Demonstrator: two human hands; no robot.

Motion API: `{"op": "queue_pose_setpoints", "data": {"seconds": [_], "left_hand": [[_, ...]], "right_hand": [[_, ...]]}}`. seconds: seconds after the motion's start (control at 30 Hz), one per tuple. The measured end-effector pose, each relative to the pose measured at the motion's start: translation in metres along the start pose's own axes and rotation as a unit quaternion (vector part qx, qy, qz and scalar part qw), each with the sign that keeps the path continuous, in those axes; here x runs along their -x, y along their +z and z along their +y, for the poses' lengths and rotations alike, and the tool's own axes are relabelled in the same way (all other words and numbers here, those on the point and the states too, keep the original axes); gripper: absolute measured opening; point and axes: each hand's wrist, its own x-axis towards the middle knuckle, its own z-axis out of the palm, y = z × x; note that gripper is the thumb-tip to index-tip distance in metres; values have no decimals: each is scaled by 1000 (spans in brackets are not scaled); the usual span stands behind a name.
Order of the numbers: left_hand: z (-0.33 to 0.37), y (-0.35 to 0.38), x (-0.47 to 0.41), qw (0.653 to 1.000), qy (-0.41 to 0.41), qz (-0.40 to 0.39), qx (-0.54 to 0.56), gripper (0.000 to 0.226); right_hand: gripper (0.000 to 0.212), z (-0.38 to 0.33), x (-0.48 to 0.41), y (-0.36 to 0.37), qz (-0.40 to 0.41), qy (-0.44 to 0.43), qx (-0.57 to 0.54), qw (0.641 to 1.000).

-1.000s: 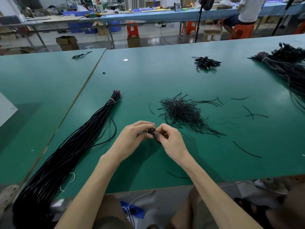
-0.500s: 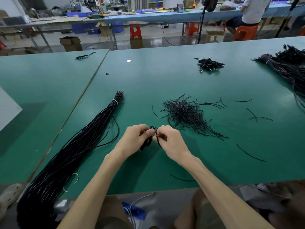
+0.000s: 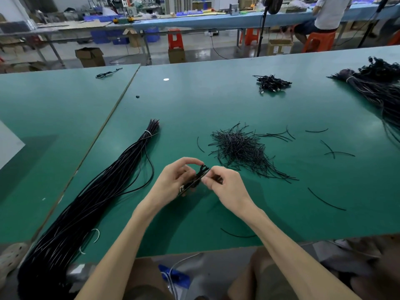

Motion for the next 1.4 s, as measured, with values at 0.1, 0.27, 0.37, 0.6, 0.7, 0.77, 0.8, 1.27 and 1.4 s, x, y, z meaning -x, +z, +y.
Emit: {"op": "queue_pose_setpoints", "data": {"seconds": [0.1,0.27,0.37,0.6,0.7,0.77,0.8,1.27,1.4], "left_hand": [[-7,-1,3,997,28,12,-64,62],[-8,3,5,992,72,34,-99,78],[-2,5,4,990,86,45,-106,37],[0,24,-7,972,52,90,-211,30],[4,24,-13,977,10,104,-185,34],[8,21,-17,977,-33,92,-191,35],[8,19,-18,975,-59,80,-198,38],[4,13,3,991,-107,14,82,32],[2,14,5,988,-96,27,121,22]], "right_hand": [[24,-2,4,-4,6,1,-52,999],[20,-6,3,-7,2,11,-64,998],[18,-5,4,-6,-6,24,-61,998],[16,-4,9,-2,50,-29,48,997],[19,-3,11,-1,69,-96,107,987],[19,-3,12,2,74,-141,147,976],[18,-3,13,3,73,-163,168,969],[18,-3,13,4,54,-115,138,982],[19,-3,12,5,47,-126,132,982]]}}
